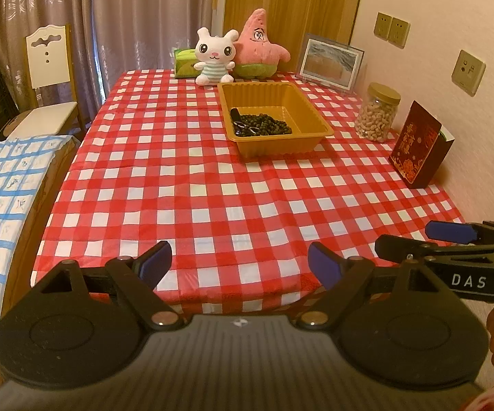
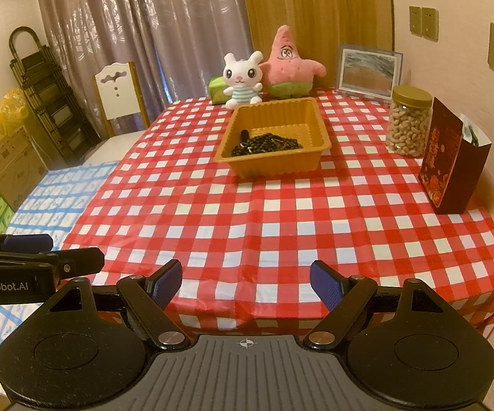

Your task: Organize jewelry

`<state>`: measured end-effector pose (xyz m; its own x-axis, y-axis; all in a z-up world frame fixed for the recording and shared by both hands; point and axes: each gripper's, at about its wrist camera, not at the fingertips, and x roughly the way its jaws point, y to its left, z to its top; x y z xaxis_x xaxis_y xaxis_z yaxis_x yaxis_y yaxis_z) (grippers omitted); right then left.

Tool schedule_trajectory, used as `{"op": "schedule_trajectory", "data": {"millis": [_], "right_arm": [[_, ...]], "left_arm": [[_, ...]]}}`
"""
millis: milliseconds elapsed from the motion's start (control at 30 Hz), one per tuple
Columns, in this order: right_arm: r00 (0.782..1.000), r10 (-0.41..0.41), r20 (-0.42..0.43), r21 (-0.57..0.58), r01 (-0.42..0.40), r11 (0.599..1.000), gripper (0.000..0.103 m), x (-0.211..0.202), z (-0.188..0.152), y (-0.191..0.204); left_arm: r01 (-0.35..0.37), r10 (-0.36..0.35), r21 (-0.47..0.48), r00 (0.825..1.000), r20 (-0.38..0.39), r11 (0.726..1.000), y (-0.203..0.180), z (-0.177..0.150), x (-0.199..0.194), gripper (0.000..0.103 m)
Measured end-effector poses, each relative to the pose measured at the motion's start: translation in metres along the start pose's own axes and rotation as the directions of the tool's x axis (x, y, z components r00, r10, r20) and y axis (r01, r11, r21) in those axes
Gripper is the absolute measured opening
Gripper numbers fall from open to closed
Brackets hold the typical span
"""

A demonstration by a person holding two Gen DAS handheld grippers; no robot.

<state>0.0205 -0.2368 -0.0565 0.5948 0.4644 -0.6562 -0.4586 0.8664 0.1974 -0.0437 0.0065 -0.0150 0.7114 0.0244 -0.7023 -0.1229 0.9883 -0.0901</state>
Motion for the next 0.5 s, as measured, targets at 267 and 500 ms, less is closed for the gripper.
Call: {"op": "schedule_trajectory", "data": {"millis": [267,500], "right_arm": [[1.0,0.0,0.001,0.001,0.0,1.0,0.081,0.0002,0.0002,-0.0002],[1.0,-0.003,-0.001,0.004,0.003,1.0,0.081,0.0008,0.0007,0.0011]], "left_arm": [[-0.001,0.001,0.002,1.0,-0.002,1.0,0.0016,0.0014,0.0009,0.086],[0.0,0.0,0.004,1.0,-0.004,1.0,0.007,0.0035,0.0037,0.086]]}}
